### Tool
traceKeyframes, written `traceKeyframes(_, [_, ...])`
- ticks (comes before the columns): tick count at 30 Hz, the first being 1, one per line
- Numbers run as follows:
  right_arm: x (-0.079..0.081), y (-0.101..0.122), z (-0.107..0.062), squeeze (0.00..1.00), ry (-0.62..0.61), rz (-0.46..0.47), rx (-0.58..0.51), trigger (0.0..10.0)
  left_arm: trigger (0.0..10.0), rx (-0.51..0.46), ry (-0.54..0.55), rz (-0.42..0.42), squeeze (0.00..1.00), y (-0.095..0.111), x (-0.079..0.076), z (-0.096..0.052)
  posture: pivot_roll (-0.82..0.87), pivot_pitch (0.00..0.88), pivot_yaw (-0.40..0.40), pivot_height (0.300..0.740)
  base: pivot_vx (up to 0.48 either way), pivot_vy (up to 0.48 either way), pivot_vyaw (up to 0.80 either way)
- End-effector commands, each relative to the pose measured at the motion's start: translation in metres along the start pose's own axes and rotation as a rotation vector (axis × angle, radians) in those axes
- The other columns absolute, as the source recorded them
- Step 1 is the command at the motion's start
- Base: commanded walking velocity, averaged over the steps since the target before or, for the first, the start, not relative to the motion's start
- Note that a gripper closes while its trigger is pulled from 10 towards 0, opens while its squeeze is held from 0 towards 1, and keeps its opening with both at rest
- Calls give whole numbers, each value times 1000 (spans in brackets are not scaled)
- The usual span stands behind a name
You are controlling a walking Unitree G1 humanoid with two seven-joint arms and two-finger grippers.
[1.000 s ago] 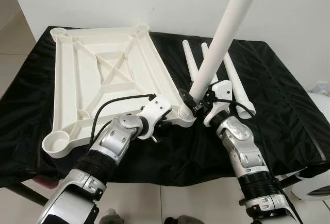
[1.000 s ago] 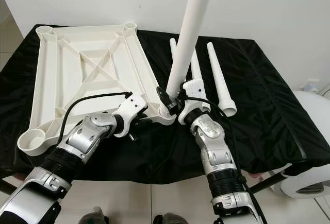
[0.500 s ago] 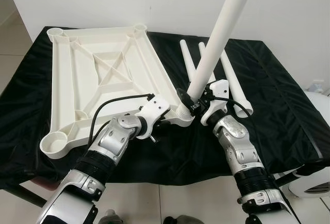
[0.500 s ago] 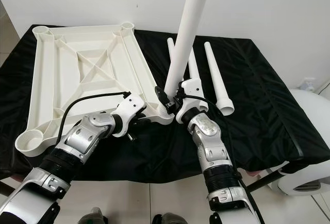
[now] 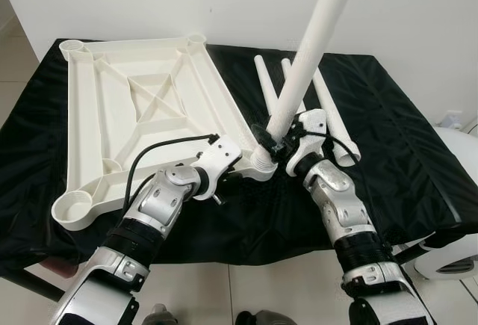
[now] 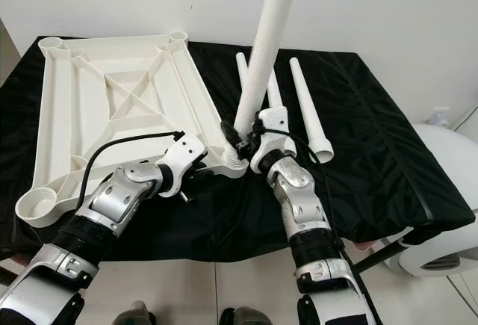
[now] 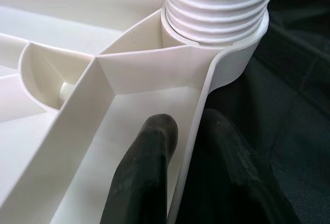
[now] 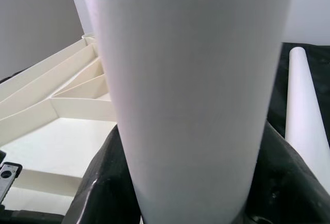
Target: Building children table
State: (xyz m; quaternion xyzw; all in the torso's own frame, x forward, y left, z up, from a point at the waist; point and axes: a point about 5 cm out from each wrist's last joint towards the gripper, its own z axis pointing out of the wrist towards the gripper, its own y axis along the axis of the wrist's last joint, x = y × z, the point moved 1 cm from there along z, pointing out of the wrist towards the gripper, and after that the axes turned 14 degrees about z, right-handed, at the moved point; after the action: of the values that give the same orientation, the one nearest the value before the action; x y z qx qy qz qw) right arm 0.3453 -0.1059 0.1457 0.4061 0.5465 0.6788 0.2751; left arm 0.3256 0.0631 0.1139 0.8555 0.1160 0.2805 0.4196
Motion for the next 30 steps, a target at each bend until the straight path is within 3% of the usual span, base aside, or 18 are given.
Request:
traceKeyframes(1, [-16,-35,-10,0,-114,74,147,10000,10000,-11,98,37,0,10,12,-4,42,38,-58,740,0,0,0])
traceKeyframes(10, [-17,-33,0,0,-147,83,129,10000,10000,-11,98,36,0,10,11,-5,51,41,-60,740,0,0,0])
traceKeyframes(23, [-15,-36,-2,0,-183,33,89,10000,10000,-9,112,29,0,10,13,-7,50,42,-64,740,0,0,0])
traceKeyframes(30, [-14,-28,3,0,-273,34,0,10000,10000,-21,113,28,0,14,13,-6,50,40,-64,740,0,0,0])
